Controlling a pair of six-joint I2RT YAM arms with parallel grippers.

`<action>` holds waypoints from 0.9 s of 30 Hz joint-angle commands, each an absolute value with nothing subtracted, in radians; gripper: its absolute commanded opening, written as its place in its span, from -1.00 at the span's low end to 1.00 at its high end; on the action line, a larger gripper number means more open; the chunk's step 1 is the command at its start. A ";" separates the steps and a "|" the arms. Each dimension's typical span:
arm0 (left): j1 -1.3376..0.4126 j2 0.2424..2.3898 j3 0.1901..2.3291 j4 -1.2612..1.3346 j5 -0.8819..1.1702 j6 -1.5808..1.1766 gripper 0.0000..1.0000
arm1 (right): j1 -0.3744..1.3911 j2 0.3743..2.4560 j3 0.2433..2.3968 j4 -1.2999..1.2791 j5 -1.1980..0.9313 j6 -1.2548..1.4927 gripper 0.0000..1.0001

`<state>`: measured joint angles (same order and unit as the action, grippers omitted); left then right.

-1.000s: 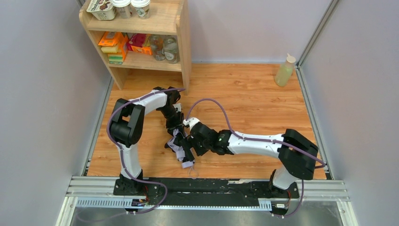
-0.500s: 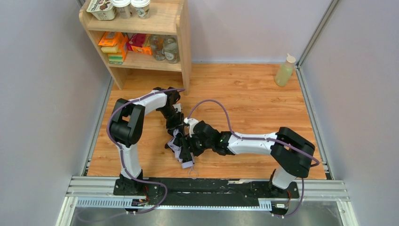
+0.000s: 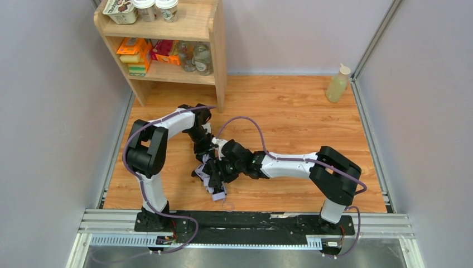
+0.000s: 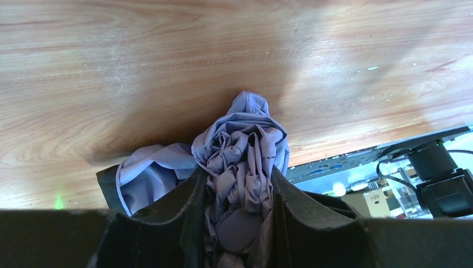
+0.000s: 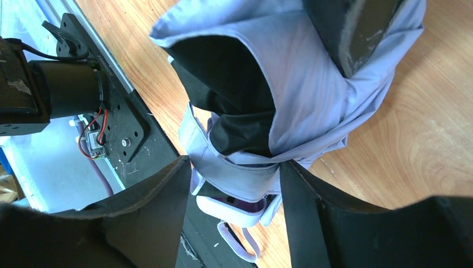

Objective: Put away the umbrella

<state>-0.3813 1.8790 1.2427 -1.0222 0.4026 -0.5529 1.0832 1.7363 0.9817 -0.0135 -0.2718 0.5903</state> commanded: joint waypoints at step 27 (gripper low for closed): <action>-0.387 1.832 1.175 -0.878 0.618 -0.672 -1.00 | 1.118 1.910 1.272 -0.195 -0.347 0.525 -0.10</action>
